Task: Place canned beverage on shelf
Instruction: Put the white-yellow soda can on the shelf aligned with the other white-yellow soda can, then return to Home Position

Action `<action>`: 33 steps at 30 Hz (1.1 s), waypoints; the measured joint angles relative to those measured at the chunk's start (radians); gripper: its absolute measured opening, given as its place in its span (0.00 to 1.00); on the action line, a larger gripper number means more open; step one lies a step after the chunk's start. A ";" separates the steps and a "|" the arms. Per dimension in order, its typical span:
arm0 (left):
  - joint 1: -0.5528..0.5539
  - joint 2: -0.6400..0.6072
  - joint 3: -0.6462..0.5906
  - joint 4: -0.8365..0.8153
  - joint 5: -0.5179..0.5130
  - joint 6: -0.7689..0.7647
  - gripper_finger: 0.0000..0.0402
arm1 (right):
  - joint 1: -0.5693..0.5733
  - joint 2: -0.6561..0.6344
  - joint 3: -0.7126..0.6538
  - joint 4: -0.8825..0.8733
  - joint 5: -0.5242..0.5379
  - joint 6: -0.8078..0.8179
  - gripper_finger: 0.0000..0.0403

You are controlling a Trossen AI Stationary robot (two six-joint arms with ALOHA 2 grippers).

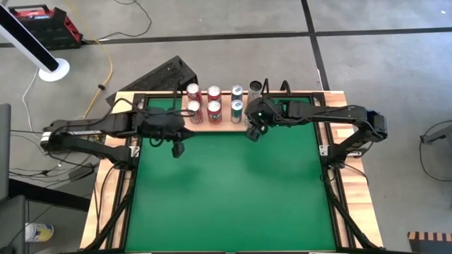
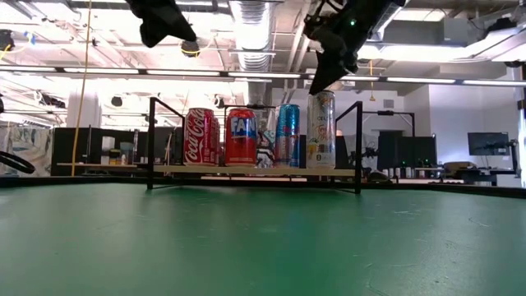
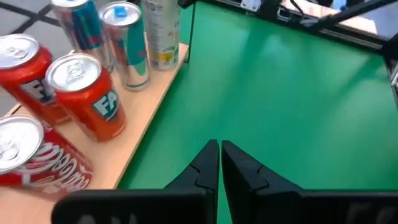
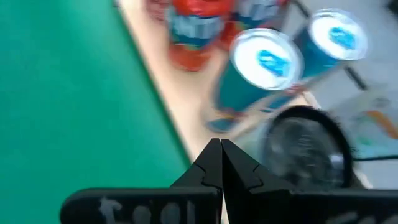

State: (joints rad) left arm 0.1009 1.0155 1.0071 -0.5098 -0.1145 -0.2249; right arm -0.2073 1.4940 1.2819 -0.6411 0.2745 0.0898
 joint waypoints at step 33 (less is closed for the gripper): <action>0.000 -0.047 -0.009 0.057 -0.030 0.001 0.00 | -0.011 -0.070 0.025 -0.007 0.011 0.086 0.05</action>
State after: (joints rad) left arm 0.1013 0.9684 0.9985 -0.4530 -0.1444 -0.2237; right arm -0.2182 1.4242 1.3070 -0.6479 0.2855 0.1757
